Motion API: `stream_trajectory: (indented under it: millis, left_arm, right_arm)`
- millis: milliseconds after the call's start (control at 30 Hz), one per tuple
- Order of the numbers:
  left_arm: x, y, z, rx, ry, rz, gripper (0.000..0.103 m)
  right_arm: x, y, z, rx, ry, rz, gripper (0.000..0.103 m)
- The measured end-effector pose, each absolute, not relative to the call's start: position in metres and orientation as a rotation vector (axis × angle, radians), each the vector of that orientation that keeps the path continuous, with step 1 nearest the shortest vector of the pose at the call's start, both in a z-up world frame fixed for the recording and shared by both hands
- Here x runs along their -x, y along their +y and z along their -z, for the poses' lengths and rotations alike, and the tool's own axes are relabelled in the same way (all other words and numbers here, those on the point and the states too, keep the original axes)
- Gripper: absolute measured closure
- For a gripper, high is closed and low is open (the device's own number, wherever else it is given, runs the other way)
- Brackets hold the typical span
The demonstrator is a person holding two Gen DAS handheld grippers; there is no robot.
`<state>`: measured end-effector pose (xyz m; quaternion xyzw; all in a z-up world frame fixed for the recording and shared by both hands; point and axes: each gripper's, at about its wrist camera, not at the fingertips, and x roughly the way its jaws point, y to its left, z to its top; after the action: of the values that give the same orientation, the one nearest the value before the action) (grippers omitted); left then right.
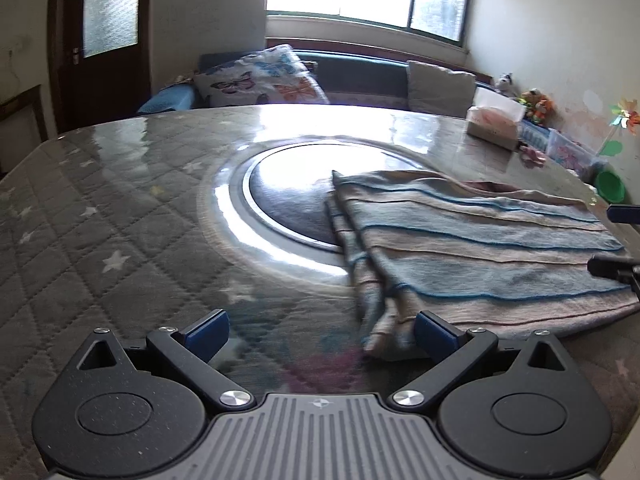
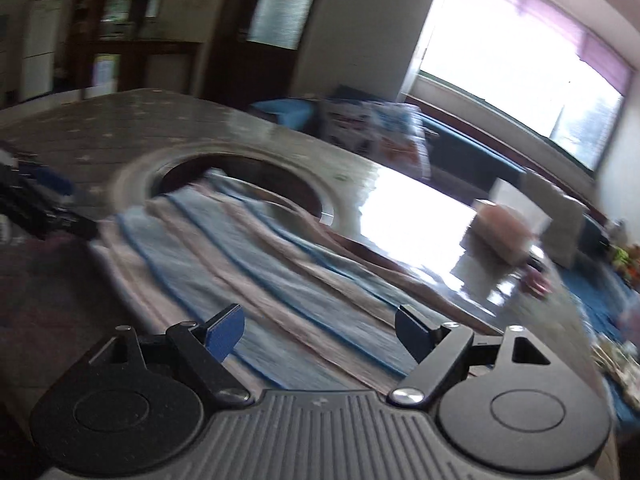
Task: Fold clothes
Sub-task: 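Grasp the folded cloth edge with the left gripper while the right gripper grasps beside it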
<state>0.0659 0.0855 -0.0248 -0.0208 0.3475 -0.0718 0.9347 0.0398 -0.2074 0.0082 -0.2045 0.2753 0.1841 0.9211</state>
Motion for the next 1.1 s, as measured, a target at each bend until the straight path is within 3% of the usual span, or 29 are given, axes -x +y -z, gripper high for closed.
stream_trajectory:
  millis: [133, 300, 433, 600, 700, 800, 1100]
  left_arm:
    - [-0.065, 0.101, 0.023, 0.090, 0.711, 0.124, 0.004]
    - [-0.066, 0.117, 0.015, 0.153, 0.691, 0.112, 0.013]
    - [-0.070, 0.125, 0.008, 0.211, 0.685, 0.138, 0.015]
    - [-0.078, 0.127, 0.004, 0.271, 0.697, 0.175, 0.015]
    - [-0.085, 0.125, 0.003, 0.321, 0.719, 0.206, 0.015]
    - [-0.095, 0.120, 0.002, 0.375, 0.745, 0.233, 0.015]
    - [-0.131, 0.096, 0.008, 0.524, 0.855, 0.299, 0.018]
  right_arm:
    - [-0.042, -0.158, -0.006, 0.469, 0.557, -0.529, 0.023]
    - [-0.040, -0.104, 0.004, 0.526, 0.559, -0.670, 0.030]
    - [-0.040, -0.073, 0.017, 0.567, 0.578, -0.736, 0.040]
    - [-0.045, -0.054, 0.027, 0.585, 0.598, -0.749, 0.056]
    - [-0.049, -0.055, 0.026, 0.546, 0.619, -0.748, 0.078]
    - [-0.052, -0.061, 0.021, 0.494, 0.628, -0.746, 0.088]
    - [-0.059, -0.092, -0.010, 0.301, 0.615, -0.736, 0.094]
